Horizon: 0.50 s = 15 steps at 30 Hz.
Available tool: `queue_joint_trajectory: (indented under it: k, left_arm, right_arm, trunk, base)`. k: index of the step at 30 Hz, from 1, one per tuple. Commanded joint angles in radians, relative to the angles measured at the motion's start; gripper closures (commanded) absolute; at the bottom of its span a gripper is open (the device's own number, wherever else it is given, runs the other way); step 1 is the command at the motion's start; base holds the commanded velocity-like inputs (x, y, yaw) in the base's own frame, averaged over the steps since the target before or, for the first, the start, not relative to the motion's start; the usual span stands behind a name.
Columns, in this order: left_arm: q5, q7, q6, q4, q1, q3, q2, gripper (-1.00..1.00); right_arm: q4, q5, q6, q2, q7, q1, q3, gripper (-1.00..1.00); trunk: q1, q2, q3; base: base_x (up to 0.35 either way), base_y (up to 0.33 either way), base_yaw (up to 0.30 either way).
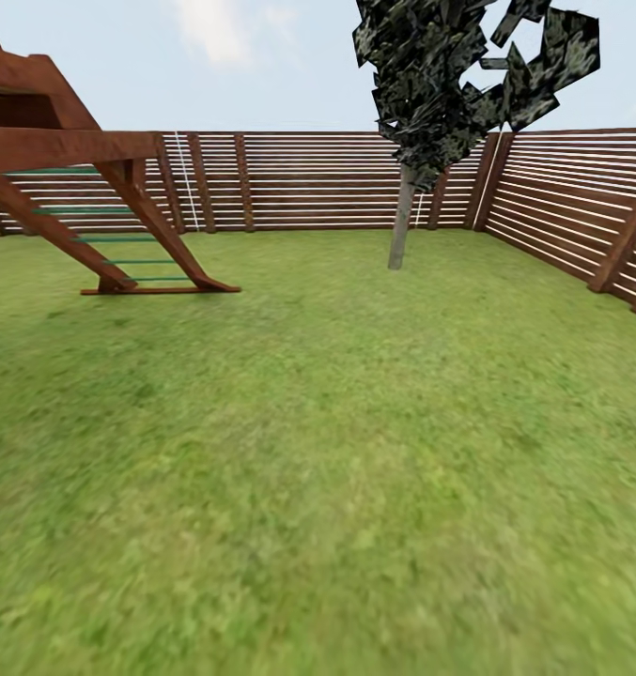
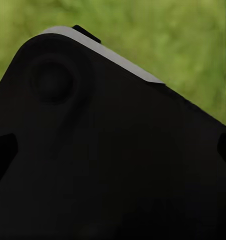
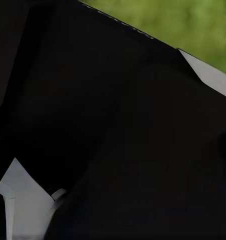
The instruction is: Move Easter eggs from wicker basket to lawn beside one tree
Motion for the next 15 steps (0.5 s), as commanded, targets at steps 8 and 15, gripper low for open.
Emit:
queue_joint_trajectory:
  k: [8,15]
  left_arm:
    - [0.004,0.002,-0.003,0.0,0.0,-0.003,0.0,-1.0]
    - [0.004,0.002,-0.003,0.0,0.0,-0.003,0.0,-1.0]
  right_arm:
    - [-0.003,0.01,0.005,0.0,0.005,0.0,-0.002,-1.0]
    - [-0.003,0.01,0.005,0.0,0.005,0.0,-0.002,-1.0]
  trunk:
    - [0.001,0.0,-0.001]
    - [0.001,0.0,-0.001]
  base:
    - [0.343,0.0,0.0]
    - [0.343,0.0,0.0]
